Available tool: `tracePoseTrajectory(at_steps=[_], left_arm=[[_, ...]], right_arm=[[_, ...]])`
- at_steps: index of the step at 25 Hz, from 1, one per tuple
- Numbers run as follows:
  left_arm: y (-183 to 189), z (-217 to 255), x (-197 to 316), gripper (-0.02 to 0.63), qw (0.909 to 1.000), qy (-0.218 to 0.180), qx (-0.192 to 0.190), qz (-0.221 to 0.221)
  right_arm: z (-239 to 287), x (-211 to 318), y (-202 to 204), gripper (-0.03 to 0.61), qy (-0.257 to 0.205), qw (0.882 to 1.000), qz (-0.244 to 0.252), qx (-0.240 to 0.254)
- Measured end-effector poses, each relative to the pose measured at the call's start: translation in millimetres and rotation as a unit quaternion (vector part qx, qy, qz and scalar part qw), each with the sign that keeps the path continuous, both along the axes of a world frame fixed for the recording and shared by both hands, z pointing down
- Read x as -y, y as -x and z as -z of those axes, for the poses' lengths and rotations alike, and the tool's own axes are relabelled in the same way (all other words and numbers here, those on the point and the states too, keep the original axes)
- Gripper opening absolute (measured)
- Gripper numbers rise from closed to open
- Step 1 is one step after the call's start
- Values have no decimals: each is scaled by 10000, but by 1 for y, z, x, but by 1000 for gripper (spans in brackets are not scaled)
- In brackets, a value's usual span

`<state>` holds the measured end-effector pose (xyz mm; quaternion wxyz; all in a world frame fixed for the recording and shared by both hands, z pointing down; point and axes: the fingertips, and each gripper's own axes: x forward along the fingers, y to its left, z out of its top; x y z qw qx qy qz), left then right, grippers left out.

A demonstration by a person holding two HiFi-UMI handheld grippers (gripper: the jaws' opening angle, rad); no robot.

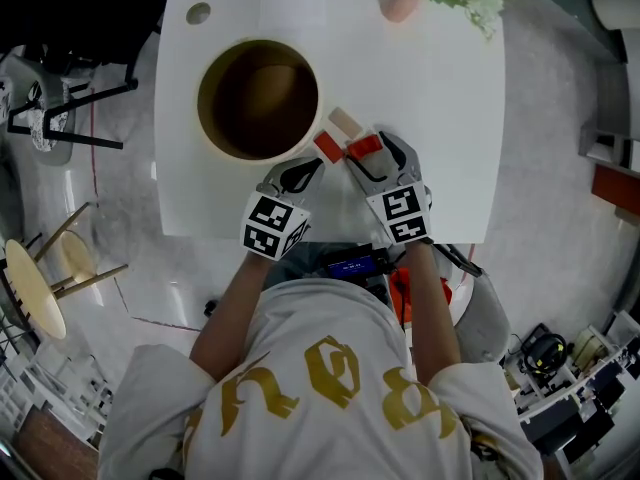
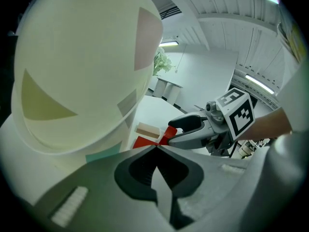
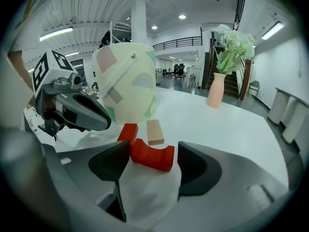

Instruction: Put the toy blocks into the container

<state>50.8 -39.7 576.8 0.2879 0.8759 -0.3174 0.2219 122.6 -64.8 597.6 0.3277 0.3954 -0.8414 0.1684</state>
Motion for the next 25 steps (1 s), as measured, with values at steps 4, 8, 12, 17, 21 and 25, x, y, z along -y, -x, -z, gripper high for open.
tracePoseTrajectory(at_steps=[4,8,12,17,21,25], left_arm=[[0,-1,1,0,10000,20,-12,12],[-1,-4,1,0,10000,60,-17,29],[-1,-6,0,0,9999,97,-9,53],[2,-9,-1,0,9998,154,18,99],[2,-7,-1,0,9999,122,7,106],[2,-3,0,0,9999,55,-9,123]], right_arm=[[-7,-3,2,341,163,9998,-62,-95],[-15,-3,-1,321,248,9983,-522,-18],[-16,2,-6,330,72,9962,-864,-87],[-16,3,-7,330,-47,9955,-936,-163],[-16,3,-7,330,-54,9952,-965,-168],[-17,5,-10,327,41,9945,-1040,-110]])
